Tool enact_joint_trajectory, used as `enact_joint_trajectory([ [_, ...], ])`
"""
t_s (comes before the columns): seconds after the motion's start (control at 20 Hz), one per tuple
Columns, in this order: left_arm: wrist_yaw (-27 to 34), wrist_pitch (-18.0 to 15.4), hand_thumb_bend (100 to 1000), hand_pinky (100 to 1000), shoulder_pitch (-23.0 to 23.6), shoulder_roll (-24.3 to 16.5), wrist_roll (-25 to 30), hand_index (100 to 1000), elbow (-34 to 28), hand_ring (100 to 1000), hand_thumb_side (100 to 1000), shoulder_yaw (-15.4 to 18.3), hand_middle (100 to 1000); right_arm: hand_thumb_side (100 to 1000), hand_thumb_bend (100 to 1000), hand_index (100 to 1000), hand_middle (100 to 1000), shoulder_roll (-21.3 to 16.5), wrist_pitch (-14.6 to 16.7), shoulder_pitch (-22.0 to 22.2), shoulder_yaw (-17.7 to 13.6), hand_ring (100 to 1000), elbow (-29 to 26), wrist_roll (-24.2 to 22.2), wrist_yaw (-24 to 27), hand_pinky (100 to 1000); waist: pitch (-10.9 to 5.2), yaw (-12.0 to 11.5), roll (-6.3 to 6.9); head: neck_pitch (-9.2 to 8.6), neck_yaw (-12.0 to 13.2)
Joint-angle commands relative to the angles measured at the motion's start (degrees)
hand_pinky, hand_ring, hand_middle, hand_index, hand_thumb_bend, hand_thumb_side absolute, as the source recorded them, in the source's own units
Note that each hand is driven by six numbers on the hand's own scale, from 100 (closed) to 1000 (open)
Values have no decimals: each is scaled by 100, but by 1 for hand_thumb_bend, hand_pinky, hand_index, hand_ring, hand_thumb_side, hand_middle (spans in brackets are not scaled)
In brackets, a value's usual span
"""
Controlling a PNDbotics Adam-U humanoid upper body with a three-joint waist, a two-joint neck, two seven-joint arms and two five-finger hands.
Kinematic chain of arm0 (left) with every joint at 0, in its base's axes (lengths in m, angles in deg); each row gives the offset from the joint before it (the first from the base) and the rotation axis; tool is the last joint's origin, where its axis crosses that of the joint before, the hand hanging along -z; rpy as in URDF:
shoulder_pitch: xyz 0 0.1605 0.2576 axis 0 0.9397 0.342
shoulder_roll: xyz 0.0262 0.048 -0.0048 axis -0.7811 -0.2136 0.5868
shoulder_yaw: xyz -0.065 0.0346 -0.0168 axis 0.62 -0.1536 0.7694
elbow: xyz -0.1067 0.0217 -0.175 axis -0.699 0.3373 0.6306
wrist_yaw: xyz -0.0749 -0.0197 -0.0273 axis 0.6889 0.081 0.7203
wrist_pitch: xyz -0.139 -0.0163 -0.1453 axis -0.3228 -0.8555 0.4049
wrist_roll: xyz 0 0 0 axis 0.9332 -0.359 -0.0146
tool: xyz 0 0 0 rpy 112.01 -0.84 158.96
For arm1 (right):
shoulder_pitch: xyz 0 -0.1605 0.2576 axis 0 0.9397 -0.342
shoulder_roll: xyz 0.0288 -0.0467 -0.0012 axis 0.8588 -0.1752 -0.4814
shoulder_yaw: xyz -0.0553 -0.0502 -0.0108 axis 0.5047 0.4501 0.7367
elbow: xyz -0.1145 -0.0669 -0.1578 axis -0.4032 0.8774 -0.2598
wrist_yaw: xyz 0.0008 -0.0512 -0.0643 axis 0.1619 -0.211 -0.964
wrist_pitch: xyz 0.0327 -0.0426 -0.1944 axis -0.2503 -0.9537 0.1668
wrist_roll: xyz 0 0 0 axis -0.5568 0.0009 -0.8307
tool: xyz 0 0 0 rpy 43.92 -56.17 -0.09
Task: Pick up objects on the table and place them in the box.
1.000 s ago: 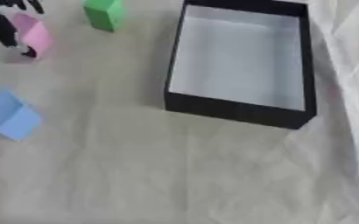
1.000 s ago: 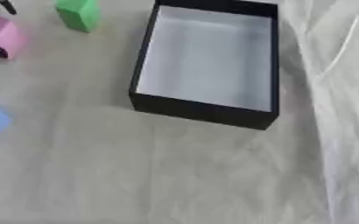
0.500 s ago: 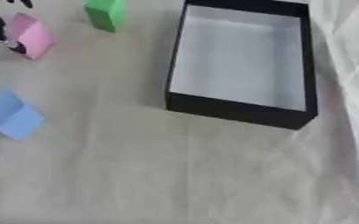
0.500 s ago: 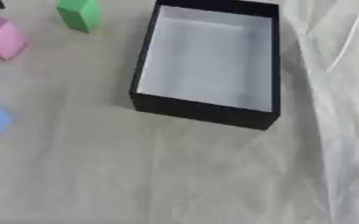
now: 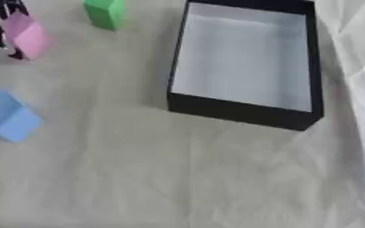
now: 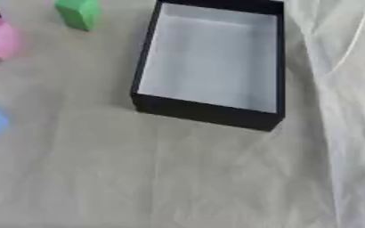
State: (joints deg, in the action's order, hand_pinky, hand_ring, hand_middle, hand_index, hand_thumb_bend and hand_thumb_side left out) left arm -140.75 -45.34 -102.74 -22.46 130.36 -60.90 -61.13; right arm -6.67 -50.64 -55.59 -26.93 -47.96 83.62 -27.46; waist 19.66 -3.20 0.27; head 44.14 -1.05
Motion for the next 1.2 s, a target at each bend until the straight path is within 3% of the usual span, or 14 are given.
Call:
enact_joint_trajectory([
  [0.05, 51, -5, 518, 662, -81, -105, -3, 735, -31, 586, 100, 26, 536, 854, 100, 865, 829, -106, 8, -46, -63, 794, -33, 26, -20, 890, -37, -23, 18, -15, 8],
  [0.45, 416, -150, 473, 659, -162, -168, -56, 692, -391, 565, 100, -38, 513, 853, 100, 865, 830, -122, 22, 1, -75, 794, -16, 44, 22, 891, -178, -60, 44, -2, -84],
  [0.95, 1429, -533, 463, 655, -295, -290, 168, 683, -1853, 559, 100, -506, 506, 845, 100, 866, 830, -161, 44, 63, -75, 795, 22, 51, 82, 891, -443, -135, 68, -2, -346],
  [1.2, 2037, -683, 460, 657, -483, -88, 371, 679, -2685, 557, 100, -776, 502, 839, 100, 867, 831, -186, 70, 44, -77, 796, 22, 40, 127, 892, -587, -156, 81, -2, -358],
])
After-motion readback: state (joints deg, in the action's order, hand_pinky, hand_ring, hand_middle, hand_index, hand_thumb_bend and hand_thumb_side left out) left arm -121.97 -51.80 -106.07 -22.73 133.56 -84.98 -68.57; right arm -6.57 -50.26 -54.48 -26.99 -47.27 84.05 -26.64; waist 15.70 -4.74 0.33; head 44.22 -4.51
